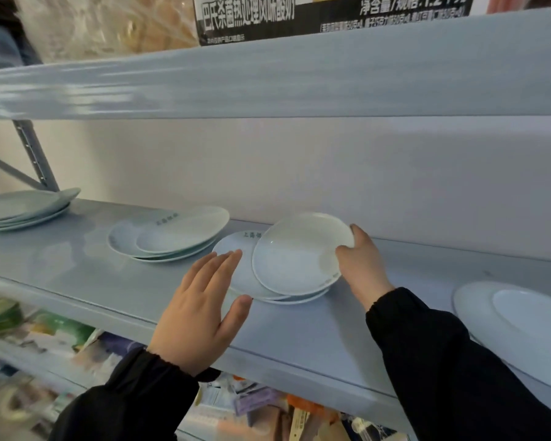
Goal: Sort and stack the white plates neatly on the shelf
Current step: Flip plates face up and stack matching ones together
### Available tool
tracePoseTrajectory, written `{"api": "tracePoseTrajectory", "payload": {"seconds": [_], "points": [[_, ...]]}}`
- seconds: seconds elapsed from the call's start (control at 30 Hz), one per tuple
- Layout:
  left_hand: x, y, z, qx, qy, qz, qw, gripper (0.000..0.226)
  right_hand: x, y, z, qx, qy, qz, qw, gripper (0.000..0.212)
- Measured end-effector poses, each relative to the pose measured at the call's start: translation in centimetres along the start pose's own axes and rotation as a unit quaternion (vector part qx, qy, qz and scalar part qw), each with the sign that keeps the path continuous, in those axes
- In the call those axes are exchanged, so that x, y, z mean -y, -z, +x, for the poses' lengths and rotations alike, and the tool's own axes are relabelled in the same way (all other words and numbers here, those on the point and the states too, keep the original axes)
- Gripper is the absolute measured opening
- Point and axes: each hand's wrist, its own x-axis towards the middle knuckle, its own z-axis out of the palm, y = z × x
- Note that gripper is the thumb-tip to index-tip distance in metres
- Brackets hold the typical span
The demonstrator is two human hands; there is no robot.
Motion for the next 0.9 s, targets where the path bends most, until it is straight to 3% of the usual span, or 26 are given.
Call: {"api": "tracePoseTrajectory", "payload": {"seconds": [0.1,0.17,0.3,0.5,0.73,0.9], "points": [[0.1,-0.5,0.0,0.006,0.003,-0.001,1.000,0.066,-0.1,0.1,0.1,0.022,0.002,-0.090,0.996,0.038],[0.2,-0.7,0.0,0.009,0.004,0.001,1.000,0.066,-0.2,0.0,0.1,0.036,0.012,-0.113,0.993,0.043],[0.2,-0.9,-0.1,0.012,0.009,0.003,1.000,0.064,-0.2,-0.2,-0.2,0.061,0.038,-0.131,0.989,0.066],[0.3,-0.8,-0.2,0.012,0.014,0.001,1.000,0.065,0.1,-0.1,-0.5,0.056,0.048,-0.121,0.990,0.050],[0.3,-0.5,-0.4,0.010,0.017,0.007,1.000,0.067,0.2,0.1,-0.8,0.054,0.057,-0.118,0.990,0.064],[0.2,-0.4,-0.5,0.014,0.015,0.012,1.000,0.065,-0.2,-0.1,-1.1,0.062,0.117,-0.216,0.967,0.069]]}}
